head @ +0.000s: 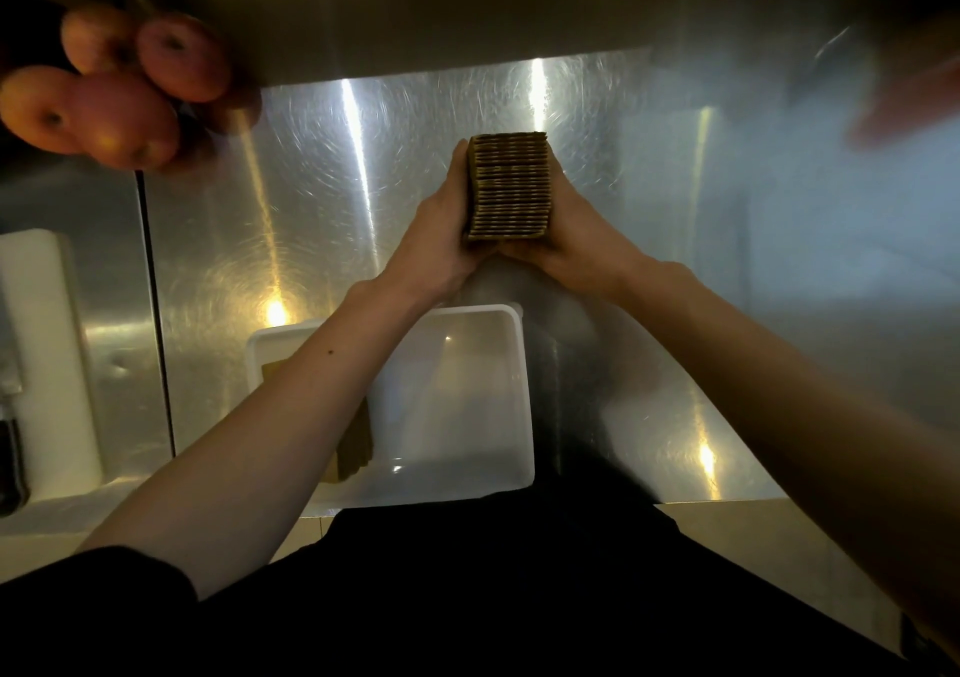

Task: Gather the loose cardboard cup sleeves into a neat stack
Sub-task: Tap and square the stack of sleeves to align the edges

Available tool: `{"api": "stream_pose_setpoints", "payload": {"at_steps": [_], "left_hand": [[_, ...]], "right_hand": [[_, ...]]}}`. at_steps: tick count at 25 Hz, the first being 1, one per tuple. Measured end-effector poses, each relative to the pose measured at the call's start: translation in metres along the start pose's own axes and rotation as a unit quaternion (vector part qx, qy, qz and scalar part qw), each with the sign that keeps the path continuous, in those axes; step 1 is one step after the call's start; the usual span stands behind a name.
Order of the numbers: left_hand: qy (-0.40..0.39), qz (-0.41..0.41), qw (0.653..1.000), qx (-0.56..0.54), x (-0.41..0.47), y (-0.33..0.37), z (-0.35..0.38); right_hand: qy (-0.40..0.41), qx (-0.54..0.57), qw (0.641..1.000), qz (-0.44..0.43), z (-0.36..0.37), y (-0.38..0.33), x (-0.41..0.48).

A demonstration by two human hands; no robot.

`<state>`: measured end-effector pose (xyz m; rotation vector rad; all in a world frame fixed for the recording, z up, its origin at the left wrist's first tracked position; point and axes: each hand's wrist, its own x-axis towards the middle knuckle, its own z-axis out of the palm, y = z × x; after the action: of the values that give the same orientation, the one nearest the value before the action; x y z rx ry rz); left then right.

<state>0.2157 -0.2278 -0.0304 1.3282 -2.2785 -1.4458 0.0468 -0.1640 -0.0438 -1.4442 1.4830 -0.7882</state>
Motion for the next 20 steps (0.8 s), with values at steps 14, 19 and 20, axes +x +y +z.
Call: {"api": "stream_pose_setpoints", "payload": {"at_steps": [14, 19, 20], "left_hand": [[-0.123, 0.009, 0.991, 0.043, 0.008, 0.007, -0.019], [-0.070, 0.030, 0.997, 0.024, 0.006, 0.009, -0.018], [-0.063, 0.036, 0.997, 0.024, 0.006, 0.008, -0.017]], "right_hand": [[-0.049, -0.039, 0.998, 0.008, -0.008, 0.010, 0.002], [-0.041, -0.027, 0.999, -0.008, -0.008, 0.004, 0.003], [-0.041, -0.027, 0.999, -0.013, -0.008, 0.003, 0.002]]}}
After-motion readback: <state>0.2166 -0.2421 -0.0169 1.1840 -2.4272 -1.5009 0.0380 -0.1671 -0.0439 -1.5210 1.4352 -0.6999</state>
